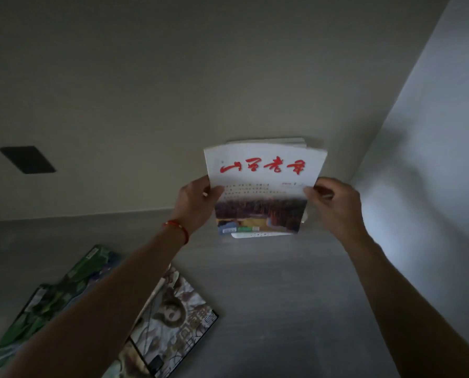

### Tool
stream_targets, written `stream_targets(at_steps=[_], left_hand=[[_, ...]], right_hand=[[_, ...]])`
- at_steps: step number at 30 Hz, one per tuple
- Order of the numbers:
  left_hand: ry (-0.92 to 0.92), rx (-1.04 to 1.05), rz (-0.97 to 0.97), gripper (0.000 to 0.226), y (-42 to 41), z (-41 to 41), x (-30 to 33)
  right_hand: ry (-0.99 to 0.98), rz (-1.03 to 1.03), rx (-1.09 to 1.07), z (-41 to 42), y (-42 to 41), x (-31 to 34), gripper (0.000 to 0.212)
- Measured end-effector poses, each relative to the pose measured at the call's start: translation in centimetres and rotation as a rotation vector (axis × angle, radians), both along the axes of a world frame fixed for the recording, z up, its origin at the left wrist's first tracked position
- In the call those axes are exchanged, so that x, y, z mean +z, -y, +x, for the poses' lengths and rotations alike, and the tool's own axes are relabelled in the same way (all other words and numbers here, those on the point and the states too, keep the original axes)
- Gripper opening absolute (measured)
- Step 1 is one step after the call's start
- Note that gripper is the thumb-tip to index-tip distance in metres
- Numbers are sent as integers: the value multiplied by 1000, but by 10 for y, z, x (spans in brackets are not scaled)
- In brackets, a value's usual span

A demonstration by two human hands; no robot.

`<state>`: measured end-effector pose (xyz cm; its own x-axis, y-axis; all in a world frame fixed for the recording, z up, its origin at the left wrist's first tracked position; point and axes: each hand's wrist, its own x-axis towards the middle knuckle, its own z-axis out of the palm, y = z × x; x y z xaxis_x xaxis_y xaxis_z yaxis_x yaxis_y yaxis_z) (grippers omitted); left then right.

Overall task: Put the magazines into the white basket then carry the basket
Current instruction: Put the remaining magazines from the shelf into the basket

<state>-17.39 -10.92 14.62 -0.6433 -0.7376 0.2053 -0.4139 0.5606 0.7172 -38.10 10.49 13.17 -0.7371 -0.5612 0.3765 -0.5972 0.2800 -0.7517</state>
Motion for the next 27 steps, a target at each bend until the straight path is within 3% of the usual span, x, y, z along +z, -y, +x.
stream_targets(at_steps=[3,6,10,15,20,24,27], left_hand=[[-63,76,156,17,8,-27,5],[-174,155,506,16,16,-59,-8],[-193,291,664,23,24,-90,-40],[-161,430,676,16,36,-108,-75],[-207,513,777,25,43,-119,-97],[-197,459,781,52,39,-127,-101],[-112,360,683,54,34,-115,-100]], right_hand=[[-16,-26,-6,-30,23,18,16],[19,-41,-27,-57,40,12,20],[-2,9,-42,-82,57,-24,24],[48,103,-32,-95,71,-72,25],[198,140,-19,-97,80,-101,23],[426,68,108,-89,78,-96,40],[471,21,99,-75,70,-93,55]])
